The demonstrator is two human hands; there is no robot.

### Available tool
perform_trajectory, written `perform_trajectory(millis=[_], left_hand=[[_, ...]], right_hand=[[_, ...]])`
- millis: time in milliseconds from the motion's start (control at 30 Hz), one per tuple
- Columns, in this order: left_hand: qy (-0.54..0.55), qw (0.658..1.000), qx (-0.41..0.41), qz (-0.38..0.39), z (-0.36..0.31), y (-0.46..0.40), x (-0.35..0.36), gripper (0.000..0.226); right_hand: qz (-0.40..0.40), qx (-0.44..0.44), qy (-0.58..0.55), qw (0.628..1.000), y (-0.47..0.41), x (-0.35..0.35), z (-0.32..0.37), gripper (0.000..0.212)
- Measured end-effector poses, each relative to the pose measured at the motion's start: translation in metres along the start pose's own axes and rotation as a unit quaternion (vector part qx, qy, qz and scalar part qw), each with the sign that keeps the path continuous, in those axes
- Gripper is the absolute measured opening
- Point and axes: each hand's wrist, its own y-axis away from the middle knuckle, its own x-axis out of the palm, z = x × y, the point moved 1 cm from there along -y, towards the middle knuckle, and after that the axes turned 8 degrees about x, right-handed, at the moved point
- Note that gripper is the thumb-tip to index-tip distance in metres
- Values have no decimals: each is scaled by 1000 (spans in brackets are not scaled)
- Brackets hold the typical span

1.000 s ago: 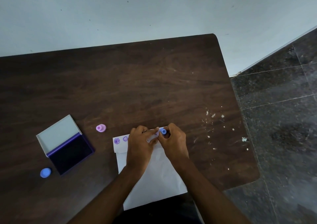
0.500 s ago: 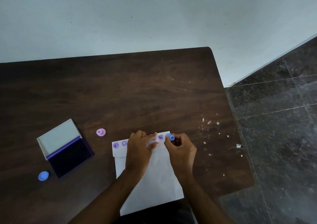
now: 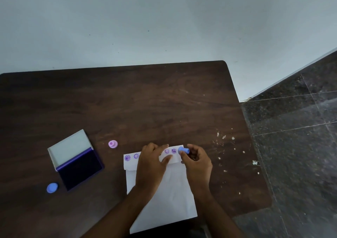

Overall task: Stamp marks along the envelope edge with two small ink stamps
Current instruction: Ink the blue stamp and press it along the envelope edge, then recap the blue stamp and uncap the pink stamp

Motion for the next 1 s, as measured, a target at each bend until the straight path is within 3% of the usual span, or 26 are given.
perform_trajectory(millis=[233,400,567,767,1000], left_hand=[[28,993,-109,36,47,32,-43,50],[85,987,-112,-79,79,63,-87,25],[76,984,-87,-136,108,81,-118,26],[96,969,-61,-218,135,96,-149,26],[85,953,-118,-264,190,114,-169,25]], right_hand=[[90,-23,0,996,10,20,10,27],[174,24,-96,980,37,53,18,26],[267,76,-199,940,73,83,33,21],[324,127,-244,905,109,119,42,22],[362,189,-247,879,154,162,49,22]])
